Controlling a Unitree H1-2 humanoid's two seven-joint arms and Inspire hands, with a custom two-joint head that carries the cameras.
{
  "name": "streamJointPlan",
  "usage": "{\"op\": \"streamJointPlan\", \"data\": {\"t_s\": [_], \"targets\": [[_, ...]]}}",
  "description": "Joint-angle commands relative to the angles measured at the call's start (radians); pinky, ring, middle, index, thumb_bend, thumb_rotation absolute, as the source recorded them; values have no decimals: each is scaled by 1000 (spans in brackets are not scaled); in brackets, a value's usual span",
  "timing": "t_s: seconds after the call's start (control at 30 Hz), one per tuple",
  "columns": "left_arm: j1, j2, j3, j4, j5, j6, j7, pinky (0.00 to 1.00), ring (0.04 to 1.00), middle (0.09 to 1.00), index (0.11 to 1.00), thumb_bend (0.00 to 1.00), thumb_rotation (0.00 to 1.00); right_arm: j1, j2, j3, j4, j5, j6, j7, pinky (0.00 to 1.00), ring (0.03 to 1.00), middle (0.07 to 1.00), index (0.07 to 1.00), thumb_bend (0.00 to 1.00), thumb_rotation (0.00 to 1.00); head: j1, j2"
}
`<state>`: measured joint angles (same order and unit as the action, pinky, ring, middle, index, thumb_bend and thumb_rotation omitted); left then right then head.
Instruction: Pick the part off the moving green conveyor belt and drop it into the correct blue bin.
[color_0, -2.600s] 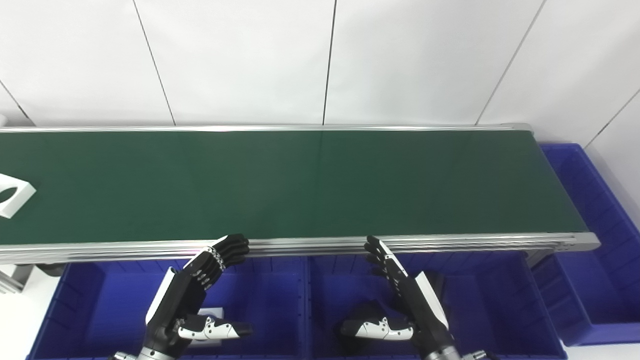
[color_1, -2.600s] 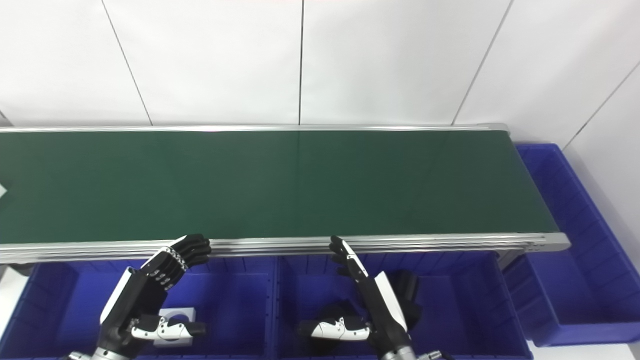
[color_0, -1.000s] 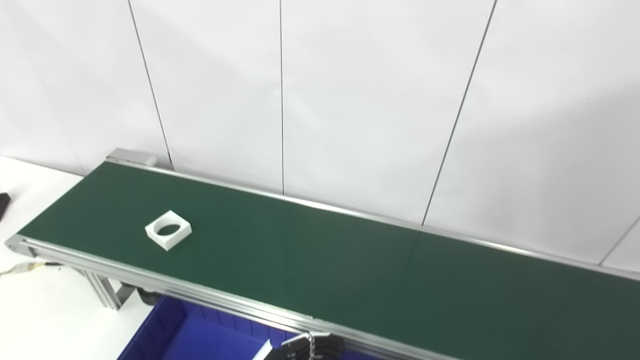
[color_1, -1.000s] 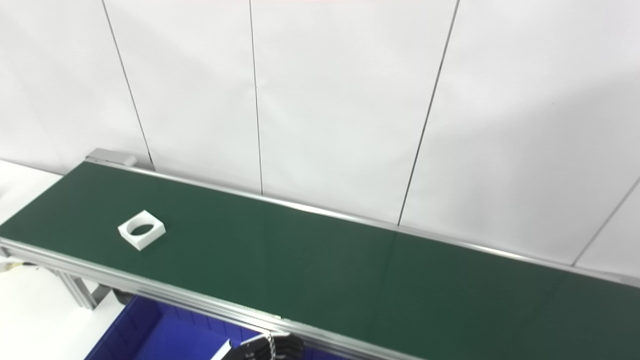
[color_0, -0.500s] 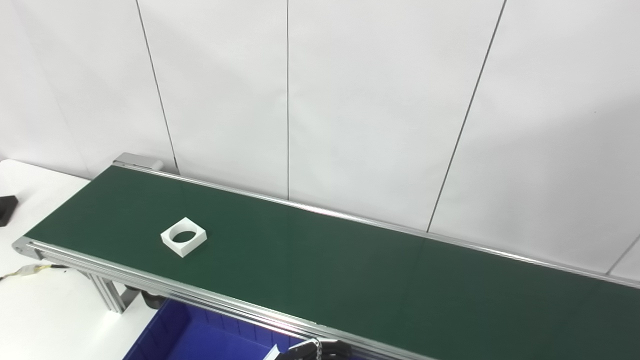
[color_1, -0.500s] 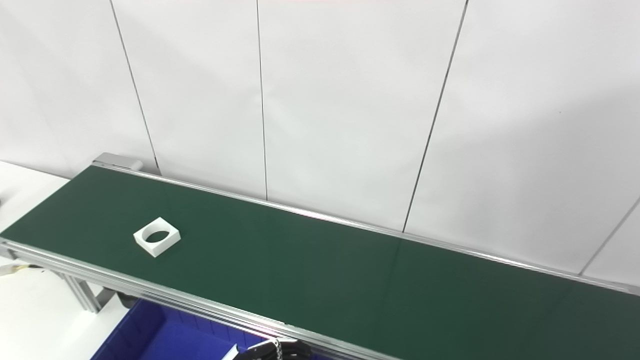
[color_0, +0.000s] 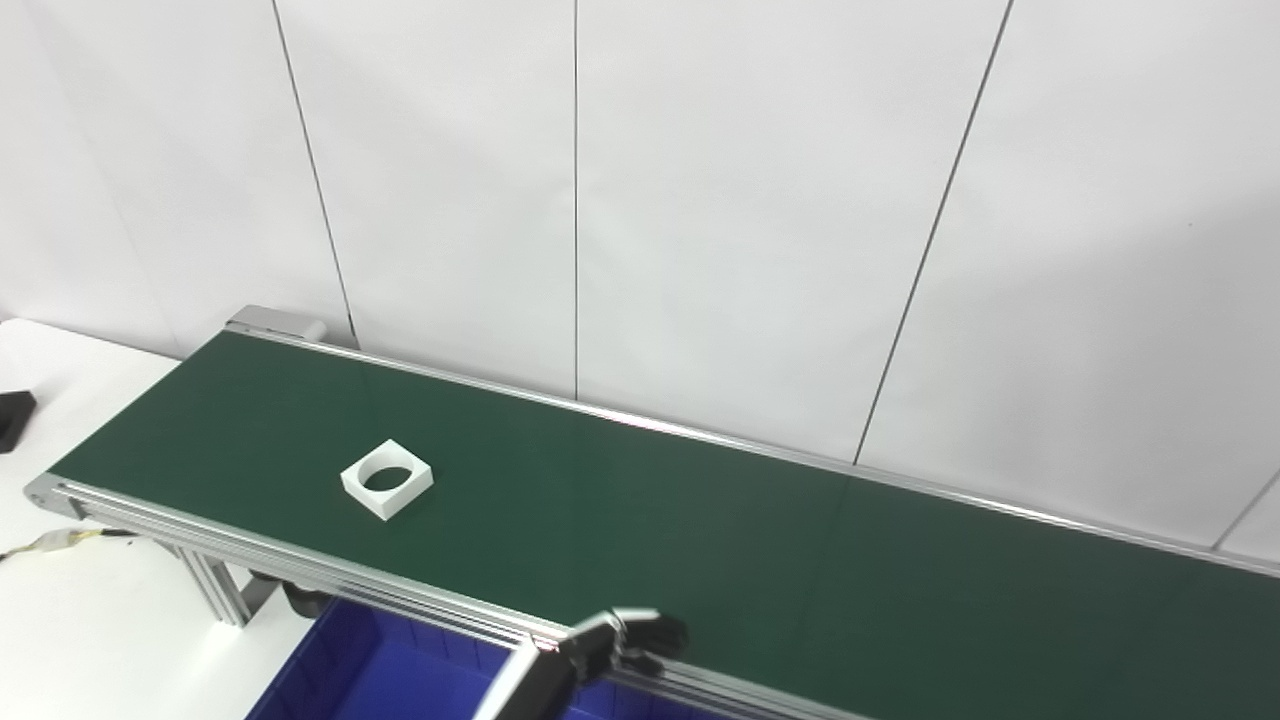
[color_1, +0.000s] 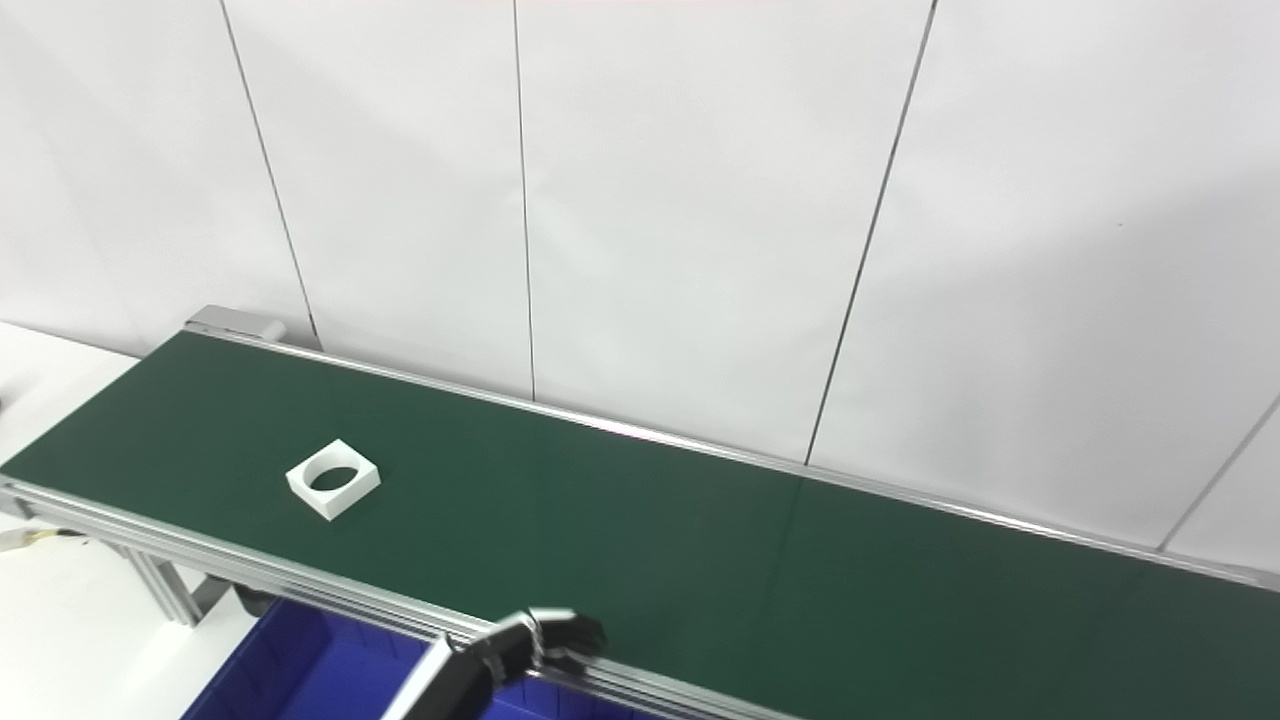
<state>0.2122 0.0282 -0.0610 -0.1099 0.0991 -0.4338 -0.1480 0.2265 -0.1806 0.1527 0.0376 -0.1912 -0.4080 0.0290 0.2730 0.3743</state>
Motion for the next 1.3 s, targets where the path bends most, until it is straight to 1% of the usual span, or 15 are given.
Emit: {"op": "streamJointPlan", "data": {"t_s": [0.0, 0.2, 0.33, 0.37, 0.47, 0.53, 0.67, 0.77, 0.9, 0.97, 1.03, 1.07, 1.1, 1.17, 1.27], "targets": [[-23, -1, 5, -42, 21, -36, 47, 651, 719, 737, 731, 1000, 203, -11, -6, 2, -24, 0, -61, -9, 775, 850, 899, 963, 956, 226, -1, 1], [-58, -13, 38, -82, 36, -8, 92, 666, 734, 749, 736, 1000, 228, -7, -5, 3, -35, 5, -60, -10, 797, 860, 893, 958, 959, 227, -6, -1], [-76, -12, 44, -81, 30, -4, 104, 676, 741, 751, 740, 1000, 233, -8, -4, 4, -35, 9, -61, -15, 789, 854, 886, 950, 971, 227, -7, 0], [-86, -12, 52, -78, 45, -3, 114, 676, 741, 752, 740, 1000, 234, -9, -7, 6, -35, 11, -62, -15, 788, 854, 886, 950, 971, 228, -7, 0], [-116, -9, 75, -74, 103, 9, 144, 688, 746, 758, 747, 995, 300, -9, -10, 10, -43, 4, -62, -20, 795, 854, 878, 947, 975, 255, -8, 1], [-125, -6, 80, -73, 119, 15, 150, 692, 750, 762, 751, 990, 310, -9, -10, 12, -47, 1, -61, -26, 791, 850, 874, 944, 977, 259, -8, 1], [-150, -2, 98, -90, 186, 71, 171, 698, 764, 777, 764, 975, 348, -13, -18, 20, -40, 3, -62, -42, 774, 834, 869, 935, 978, 221, -10, 1], [-167, -5, 104, -94, 208, 105, 179, 733, 786, 799, 781, 948, 347, -15, -20, 24, -41, 7, -62, -49, 776, 829, 865, 932, 994, 259, -13, 1], [-183, -8, 106, -90, 234, 136, 192, 747, 796, 808, 789, 941, 353, -16, -24, 29, -42, 17, -62, -51, 773, 827, 863, 930, 996, 262, -12, 1], [-198, -9, 106, -79, 264, 154, 206, 798, 827, 832, 811, 912, 364, -14, -24, 30, -45, 18, -62, -54, 787, 835, 865, 931, 997, 248, -12, 1], [-207, -8, 105, -75, 295, 173, 215, 821, 842, 845, 824, 902, 386, -13, -26, 34, -46, 14, -62, -57, 794, 838, 866, 933, 993, 255, -12, 1], [-214, -6, 102, -71, 335, 192, 223, 822, 842, 846, 824, 902, 387, -11, -27, 35, -46, 10, -62, -61, 795, 839, 866, 934, 993, 255, -13, 1], [-221, -3, 99, -66, 368, 205, 231, 836, 858, 859, 838, 889, 419, -11, -29, 37, -46, 9, -62, -63, 797, 837, 862, 930, 996, 265, -13, 1], [-233, 2, 93, -58, 422, 227, 245, 846, 869, 866, 845, 880, 429, -11, -32, 42, -46, 11, -62, -65, 800, 841, 865, 931, 992, 273, -12, 1], [-251, 13, 84, -42, 488, 247, 269, 828, 863, 870, 853, 870, 439, -12, -37, 48, -47, 18, -62, -67, 790, 840, 867, 933, 989, 274, -12, 0]]}}
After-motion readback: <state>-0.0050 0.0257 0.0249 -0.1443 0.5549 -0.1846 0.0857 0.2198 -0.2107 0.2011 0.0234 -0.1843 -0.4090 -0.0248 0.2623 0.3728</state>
